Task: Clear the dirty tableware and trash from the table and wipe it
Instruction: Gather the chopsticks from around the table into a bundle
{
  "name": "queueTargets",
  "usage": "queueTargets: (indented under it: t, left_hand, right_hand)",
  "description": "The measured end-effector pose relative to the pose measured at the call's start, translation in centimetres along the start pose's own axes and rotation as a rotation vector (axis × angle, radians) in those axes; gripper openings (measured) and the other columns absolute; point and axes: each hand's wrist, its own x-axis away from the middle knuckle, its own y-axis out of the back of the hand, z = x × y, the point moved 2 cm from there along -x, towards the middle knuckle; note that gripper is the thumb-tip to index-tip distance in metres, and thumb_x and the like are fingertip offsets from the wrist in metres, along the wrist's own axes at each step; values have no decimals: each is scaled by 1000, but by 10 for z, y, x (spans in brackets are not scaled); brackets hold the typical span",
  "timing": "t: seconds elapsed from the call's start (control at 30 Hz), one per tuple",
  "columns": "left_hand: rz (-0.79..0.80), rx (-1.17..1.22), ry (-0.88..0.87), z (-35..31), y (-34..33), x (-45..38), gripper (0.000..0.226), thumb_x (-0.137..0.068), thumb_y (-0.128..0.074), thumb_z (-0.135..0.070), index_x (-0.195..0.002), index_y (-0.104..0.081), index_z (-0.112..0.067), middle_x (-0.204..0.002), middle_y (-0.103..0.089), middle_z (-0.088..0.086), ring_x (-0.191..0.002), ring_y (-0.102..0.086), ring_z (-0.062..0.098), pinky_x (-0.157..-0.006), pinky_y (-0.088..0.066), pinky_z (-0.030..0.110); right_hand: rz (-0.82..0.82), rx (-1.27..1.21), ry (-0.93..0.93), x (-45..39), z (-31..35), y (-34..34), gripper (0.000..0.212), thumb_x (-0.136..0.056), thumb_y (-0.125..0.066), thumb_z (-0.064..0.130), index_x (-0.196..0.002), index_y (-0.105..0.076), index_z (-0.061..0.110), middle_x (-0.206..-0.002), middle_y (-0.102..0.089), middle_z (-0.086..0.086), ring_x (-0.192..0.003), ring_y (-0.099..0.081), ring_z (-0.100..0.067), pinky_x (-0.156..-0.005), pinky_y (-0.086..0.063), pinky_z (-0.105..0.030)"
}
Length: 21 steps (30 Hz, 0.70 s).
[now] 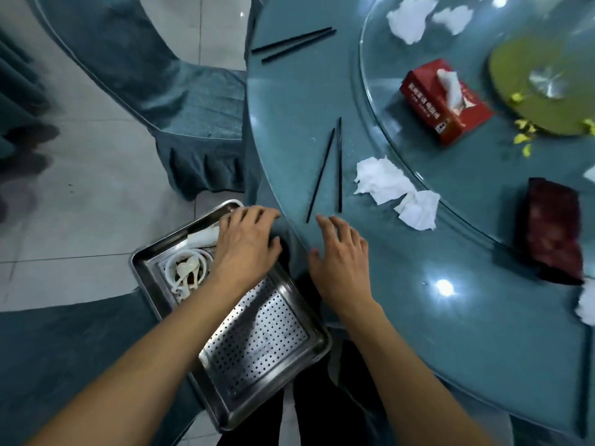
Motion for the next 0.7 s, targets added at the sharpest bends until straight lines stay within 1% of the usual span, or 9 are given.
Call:
queueTargets:
  t: [0.17,0.33,0.43,0.57,0.63,0.7]
  left_hand:
    - [101,18,-9,-50,-13,-20,42,-93,-59,-35,-133,-54,-26,-134,-56,0,-123,-48,28,-105,-34,45]
    - [207,-27,11,-87,-40,-50,44,-96,-55,-37,-139,-49,-27,-140,-51,3,-129,-46,29,-107,-35,44]
    - [260,-74,71,-99,-58,-76,47,-98,-53,-37,-144,-44,-31,-150,-42,10,-132,-44,35,-110,-35,46]
    - [272,-88,172,-107,-80,-116,48,-102,-47,-39,-150,-38,-35,-157,-29,20,-132,-43,42,-110,-35,51]
    - [281,-118,224,-110,-92,-131,47,-103,-47,-43,-148,-39,-34,-155,-31,21,-130,-43,42,-108,-37,52]
    - [257,-135,261,-115,-99,-140,45,-101,-51,-44,-143,-45,-29,-144,-41,19,-126,-45,40,-103,-41,53]
  right_hand:
    - [-14,-18,-122,7,-47,19,65,-81,-62,27,-144,-48,22,-142,-52,-7,-123,-51,-31,-101,-39,-45]
    - [5,-42,-153,19,-95,29,63,-82,-60,27,-144,-48,21,-139,-53,-7,-121,-52,-31,-100,-41,-46]
    - [9,-61,-166,26,-125,30,62,-83,-66,25,-143,-49,22,-137,-53,-7,-118,-54,-31,-98,-42,-46]
    - [1,-76,-158,27,-161,30,60,-82,-69,22,-140,-52,20,-132,-55,-7,-113,-56,-31,-94,-45,-46]
    - [-8,-77,-142,26,-178,30,60,-82,-70,21,-139,-53,20,-128,-56,-6,-109,-57,-30,-91,-45,-45]
    - [-16,-87,-131,25,-192,31,60,-82,-70,19,-139,-53,20,-126,-56,-5,-106,-57,-29,-91,-46,-44]
